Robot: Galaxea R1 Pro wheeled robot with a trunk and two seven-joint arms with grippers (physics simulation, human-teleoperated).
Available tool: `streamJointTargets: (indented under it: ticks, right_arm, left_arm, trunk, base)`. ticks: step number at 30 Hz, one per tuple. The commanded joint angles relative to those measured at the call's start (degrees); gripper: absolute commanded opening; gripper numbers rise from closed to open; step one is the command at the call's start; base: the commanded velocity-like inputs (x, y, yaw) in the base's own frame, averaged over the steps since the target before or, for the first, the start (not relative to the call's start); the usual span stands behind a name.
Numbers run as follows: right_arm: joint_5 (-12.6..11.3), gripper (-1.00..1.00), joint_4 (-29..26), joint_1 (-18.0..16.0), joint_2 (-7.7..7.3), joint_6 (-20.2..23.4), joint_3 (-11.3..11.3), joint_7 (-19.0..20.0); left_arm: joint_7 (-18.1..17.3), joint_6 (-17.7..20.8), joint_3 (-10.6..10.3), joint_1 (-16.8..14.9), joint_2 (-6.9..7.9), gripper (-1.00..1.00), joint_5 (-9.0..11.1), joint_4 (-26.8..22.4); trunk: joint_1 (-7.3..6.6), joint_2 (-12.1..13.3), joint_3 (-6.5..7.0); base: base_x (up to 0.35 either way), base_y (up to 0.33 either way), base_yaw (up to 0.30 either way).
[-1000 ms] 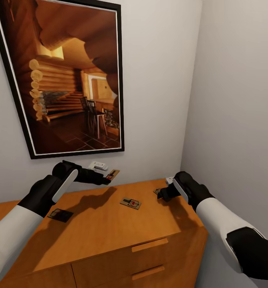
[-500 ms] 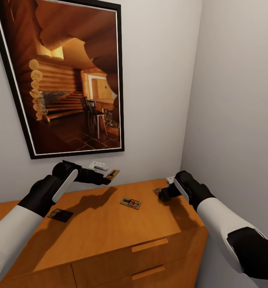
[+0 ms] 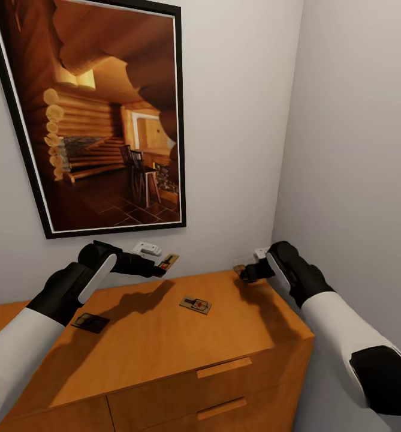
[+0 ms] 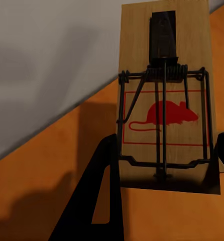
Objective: Take the four mousetraps from the cabinet in the bathroom and place them on the bathroom floor. Make sure all four end up on the same floor surface, and ensure that at least two of them are either under or directly next to the same bathroom sink.
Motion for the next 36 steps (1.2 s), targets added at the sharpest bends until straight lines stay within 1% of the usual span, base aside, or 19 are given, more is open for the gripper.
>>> streamJointTargets:
  ticks: [1, 2, 4, 8, 17, 29, 36]
  right_arm:
    - [-0.73, -1.0, -0.9, -0.05, -0.13, 0.22, -0.41, -0.52]
    - [-0.72, -1.0, -2.14, -0.05, -0.19, 0.22, -1.63, -0.64]
    - [-0.69, -1.0, -3.3, -0.05, -0.25, 0.22, -2.86, -0.89]
    - [-0.65, -1.0, -4.15, -0.05, -0.22, 0.22, -3.83, -1.41]
    - [-0.62, -1.0, -4.42, -0.05, 0.41, 0.22, -4.16, -1.67]
    - [-0.33, -1.0, -4.98, -0.05, 0.57, 0.22, -3.56, -1.65]
    - [-0.39, -1.0, -9.12, -0.01, 0.46, 0.22, -3.74, -1.61]
  left_arm:
    - [-0.59, 0.08, -0.06, -0.07, 0.04, -1.0, -0.6, -0.03]
    - [-0.59, 0.08, -0.07, -0.05, 0.04, -1.0, -0.6, -0.03]
    - [-0.59, 0.08, -0.1, -0.05, 0.04, -1.0, -0.6, -0.03]
    - [-0.59, 0.08, -0.13, -0.06, 0.04, -1.0, -0.6, -0.03]
    - [-0.59, 0.08, -0.07, -0.02, 0.04, -1.0, -0.6, 0.0]
    - [-0.59, 0.08, 0.02, -0.03, 0.33, -1.0, -0.6, 0.1]
    - [-0.59, 0.08, 0.31, -0.03, 0.5, -1.0, -0.6, 0.26]
  trunk:
    - [0.0, -0.04, -0.08]
    - [0.0, -0.04, -0.08]
    - [0.0, -0.04, -0.08]
    - [0.0, -0.04, -0.08]
    - [0.0, -0.04, -0.08]
    - [0.0, -0.04, -0.08]
    - [0.0, -0.04, -0.08]
  base:
    - [0.0, 0.0, 0.0]
    - [0.0, 0.0, 0.0]
    - [0.0, 0.0, 0.0]
    - [0.0, 0.0, 0.0]
    - [-0.008, -0.006, 0.0]
    - [-0.267, -0.158, 0.0]
    - [-0.297, -0.155, 0.0]
